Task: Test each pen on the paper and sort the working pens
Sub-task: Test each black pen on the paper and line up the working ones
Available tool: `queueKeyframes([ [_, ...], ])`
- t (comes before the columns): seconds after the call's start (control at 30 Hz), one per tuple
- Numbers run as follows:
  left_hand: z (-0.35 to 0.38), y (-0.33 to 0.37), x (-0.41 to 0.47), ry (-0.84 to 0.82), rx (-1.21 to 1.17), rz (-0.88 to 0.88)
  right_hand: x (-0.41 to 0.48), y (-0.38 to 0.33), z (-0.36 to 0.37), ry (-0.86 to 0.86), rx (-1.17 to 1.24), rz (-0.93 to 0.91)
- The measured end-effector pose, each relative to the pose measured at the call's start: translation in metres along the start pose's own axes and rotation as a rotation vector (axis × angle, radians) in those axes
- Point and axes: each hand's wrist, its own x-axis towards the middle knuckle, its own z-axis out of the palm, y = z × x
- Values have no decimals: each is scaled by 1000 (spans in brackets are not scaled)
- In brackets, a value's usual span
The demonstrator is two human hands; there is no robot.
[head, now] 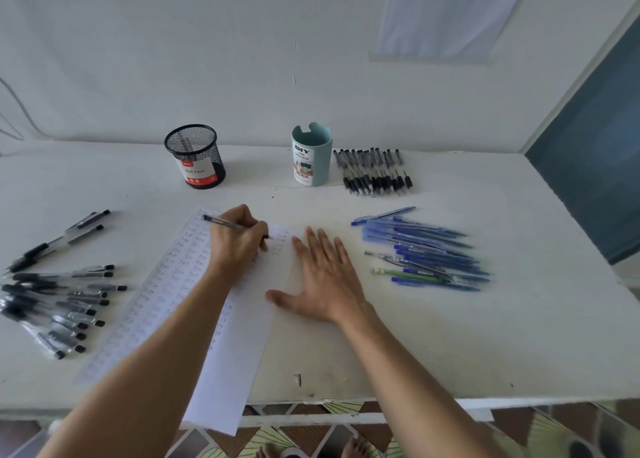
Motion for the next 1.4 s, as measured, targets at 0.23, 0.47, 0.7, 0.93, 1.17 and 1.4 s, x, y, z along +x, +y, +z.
queueKeyframes([
  [0.23, -1, -4, 3, -27, 205, 76, 1, 1, 3, 10, -6, 2],
  [0.47, 0, -9, 8, -42, 262, 64, 2, 2, 3, 8, -3, 4],
  [0.7, 2, -7, 7, -23, 286, 51, 2, 1, 2, 5, 0, 5],
  [0.93, 2, -9, 7, -42, 264, 90, 2, 1, 4, 12, -9, 4],
  [1.17, 2, -13, 10, -53, 270, 80, 1, 1, 3, 19, -2, 6],
  [1.4, 5, -11, 7, -61, 278, 108, 2, 0, 3, 23, 5, 8],
])
